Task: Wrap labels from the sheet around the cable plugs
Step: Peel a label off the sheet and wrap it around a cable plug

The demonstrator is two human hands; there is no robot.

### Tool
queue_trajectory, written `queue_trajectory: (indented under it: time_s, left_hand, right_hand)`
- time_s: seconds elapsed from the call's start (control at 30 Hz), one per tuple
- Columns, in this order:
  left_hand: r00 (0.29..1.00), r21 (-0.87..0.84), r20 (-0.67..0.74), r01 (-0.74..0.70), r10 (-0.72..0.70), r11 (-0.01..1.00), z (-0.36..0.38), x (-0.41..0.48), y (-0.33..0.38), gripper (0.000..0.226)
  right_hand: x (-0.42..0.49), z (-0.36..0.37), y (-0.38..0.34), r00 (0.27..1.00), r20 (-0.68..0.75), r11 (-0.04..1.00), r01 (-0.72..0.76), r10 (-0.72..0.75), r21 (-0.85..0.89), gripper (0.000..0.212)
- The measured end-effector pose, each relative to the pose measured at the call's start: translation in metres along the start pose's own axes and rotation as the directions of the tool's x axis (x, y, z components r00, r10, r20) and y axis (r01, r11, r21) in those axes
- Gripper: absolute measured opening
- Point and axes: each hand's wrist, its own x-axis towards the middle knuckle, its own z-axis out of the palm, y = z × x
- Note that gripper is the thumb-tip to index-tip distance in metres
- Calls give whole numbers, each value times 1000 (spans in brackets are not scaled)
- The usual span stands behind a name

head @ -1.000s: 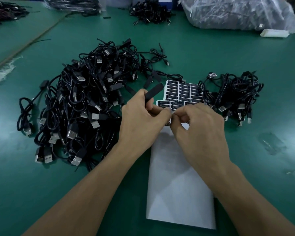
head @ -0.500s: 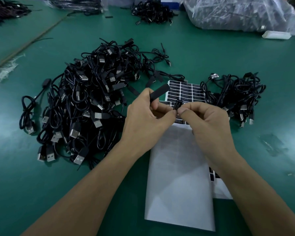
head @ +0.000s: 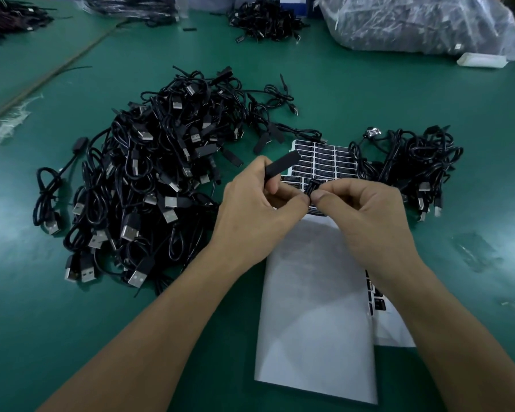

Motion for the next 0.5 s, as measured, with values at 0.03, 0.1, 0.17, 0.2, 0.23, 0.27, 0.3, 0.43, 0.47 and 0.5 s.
queue_trajectory:
  time_s: [0.03,0.1,0.17,0.2,0.23,0.27,0.3,0.43,0.47,0.5]
  left_hand:
    - [1000,3,-11,-3,3,1000,0,0,-1,38]
    - [999,32,-36,-9,10,999,1,-1,-2,37]
    - [999,6,-40,4,-4,1000,2,0,-3,31]
    - [999,-8,-41,12,-13,1000,2,0,-4,28]
    - [999,6,-37,15,-15,1000,2,1,-5,29]
    - [1000,44,-21,12,-11,999,2,1,-5,30]
    - [1000,97,-3,-3,4,995,3,1,-6,31]
    - [993,267,47,-119,110,956,1,0,-8,39]
    - [991,267,49,-137,128,954,1,0,-7,39]
    - [989,262,52,-150,141,953,0,0,-6,39]
  right_hand:
    - [0,1,0,1000,-2,1000,0,0,-1,22]
    - [-1,1,1,999,-37,1000,5,-4,10,20]
    - [0,0,2,994,-106,999,8,-2,52,18]
    - [0,-1,1,990,-139,996,9,3,86,16]
    - [1,-2,1,986,-166,991,9,13,131,13]
    - [1,-3,1,983,-179,984,5,27,179,10]
    - [0,-3,0,983,-178,976,0,40,219,10]
    - [-2,1,-2,993,-118,962,33,-1,272,33]
    - [-2,1,-3,993,-114,963,47,-17,267,37]
    - [-2,1,-3,993,-117,965,54,-24,257,40]
